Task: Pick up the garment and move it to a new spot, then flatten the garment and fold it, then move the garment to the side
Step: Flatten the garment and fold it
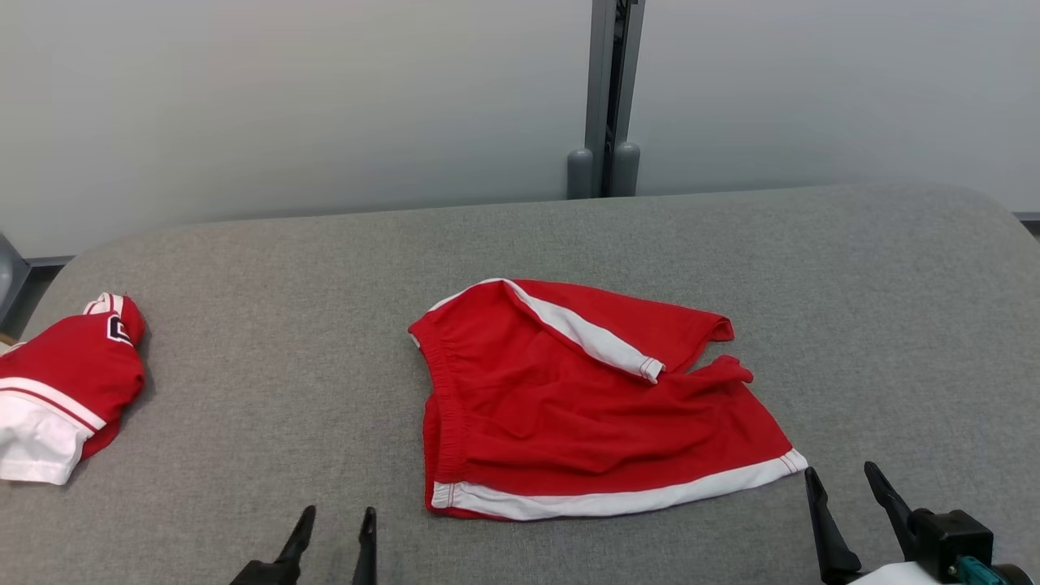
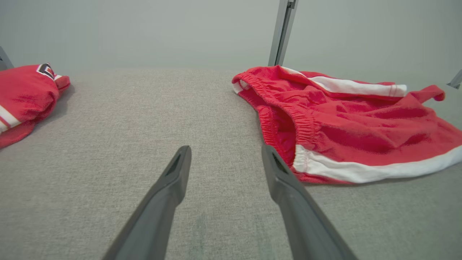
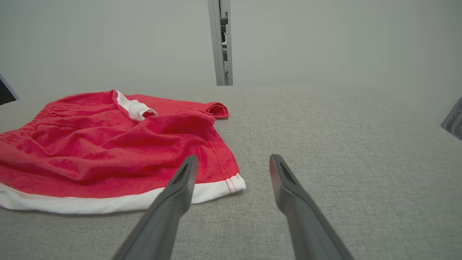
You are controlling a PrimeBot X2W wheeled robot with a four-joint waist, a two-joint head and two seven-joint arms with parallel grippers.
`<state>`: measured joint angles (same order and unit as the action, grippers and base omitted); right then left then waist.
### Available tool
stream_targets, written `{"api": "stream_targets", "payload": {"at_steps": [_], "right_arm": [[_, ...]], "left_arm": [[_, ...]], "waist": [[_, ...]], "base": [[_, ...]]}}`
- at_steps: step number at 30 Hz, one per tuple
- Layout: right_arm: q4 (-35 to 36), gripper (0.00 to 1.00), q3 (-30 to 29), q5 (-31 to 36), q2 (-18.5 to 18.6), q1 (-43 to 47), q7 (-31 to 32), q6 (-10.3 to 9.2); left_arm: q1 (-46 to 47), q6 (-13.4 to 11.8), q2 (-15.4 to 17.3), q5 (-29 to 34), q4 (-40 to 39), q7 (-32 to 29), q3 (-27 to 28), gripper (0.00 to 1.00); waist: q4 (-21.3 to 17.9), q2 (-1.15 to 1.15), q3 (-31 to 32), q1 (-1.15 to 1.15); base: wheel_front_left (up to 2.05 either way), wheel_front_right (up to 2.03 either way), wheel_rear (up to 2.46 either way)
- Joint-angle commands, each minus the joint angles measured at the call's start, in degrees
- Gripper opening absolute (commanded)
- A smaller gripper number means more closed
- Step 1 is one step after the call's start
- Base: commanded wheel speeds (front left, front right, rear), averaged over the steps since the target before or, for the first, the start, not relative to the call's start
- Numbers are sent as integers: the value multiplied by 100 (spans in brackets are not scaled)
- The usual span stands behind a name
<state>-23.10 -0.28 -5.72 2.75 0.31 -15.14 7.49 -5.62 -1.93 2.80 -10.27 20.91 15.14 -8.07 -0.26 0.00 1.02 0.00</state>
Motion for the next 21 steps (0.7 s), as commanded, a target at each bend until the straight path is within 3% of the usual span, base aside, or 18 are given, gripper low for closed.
{"api": "stream_targets", "payload": {"at_steps": [1, 8, 21], "right_arm": [[-27, 100, -20, 25, 30, -74, 1, 0], [-223, 100, 35, 73, 29, -256, 1, 0], [-319, 100, 71, 158, 30, -602, 1, 0]], "left_arm": [[122, 59, 20, -53, 5, 0, -72, 100], [438, 376, 22, -450, 110, 0, -771, 100], [981, 453, 22, -689, 350, 0, -1154, 100]], "waist": [[-21, 0, -91, 0], [-107, 0, -484, 0], [-229, 0, -972, 0]], "base": [[0, 0, 0], [0, 0, 0], [0, 0, 0]]}}
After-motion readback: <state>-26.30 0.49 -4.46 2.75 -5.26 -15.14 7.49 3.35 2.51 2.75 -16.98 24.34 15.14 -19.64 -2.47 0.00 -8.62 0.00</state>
